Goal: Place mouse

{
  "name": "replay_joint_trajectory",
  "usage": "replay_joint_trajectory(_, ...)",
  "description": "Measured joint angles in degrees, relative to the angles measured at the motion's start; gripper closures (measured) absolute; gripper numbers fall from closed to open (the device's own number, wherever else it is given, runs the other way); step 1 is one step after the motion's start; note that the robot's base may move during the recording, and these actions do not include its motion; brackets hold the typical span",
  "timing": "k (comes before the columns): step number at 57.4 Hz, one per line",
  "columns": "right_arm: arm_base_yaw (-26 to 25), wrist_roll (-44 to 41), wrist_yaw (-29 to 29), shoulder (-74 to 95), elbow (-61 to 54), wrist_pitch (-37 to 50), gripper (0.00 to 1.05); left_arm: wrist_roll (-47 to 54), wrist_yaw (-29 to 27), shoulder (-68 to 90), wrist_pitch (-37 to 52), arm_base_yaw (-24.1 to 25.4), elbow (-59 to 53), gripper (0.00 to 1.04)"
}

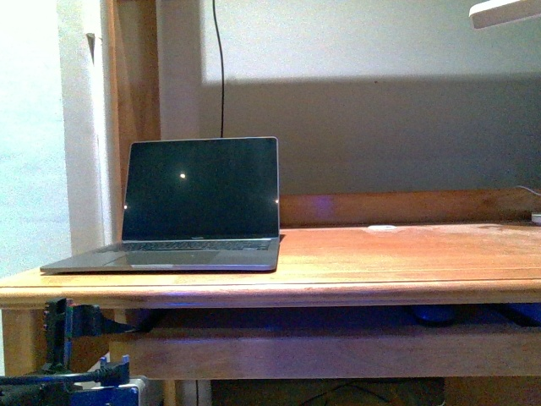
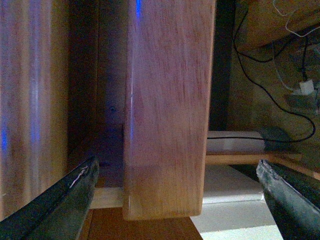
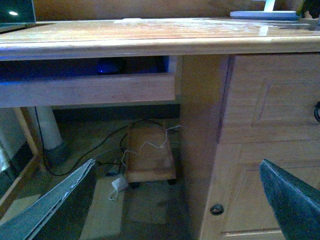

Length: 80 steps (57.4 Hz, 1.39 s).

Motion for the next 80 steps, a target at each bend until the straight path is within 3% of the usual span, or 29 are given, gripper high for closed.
replay_joint_trajectory(33,0.0,0.0,0.0,0.0,0.0,0.0,0.07,-0.61,-1.01,6.54,-9.35,-2.38,10.56,0.08)
replay_joint_trajectory(34,0.0,0.0,0.0,0.0,0.0,0.0,0.07,-16.92,-6.12,-1.73,-22.71,-5.81,7.63,0.08)
replay_joint_trajectory(80,0.0,0.0,0.0,0.0,0.0,0.0,0.07,-58.66,-8.31,-25.24,-36.44,-19.32,-8.02,0.08)
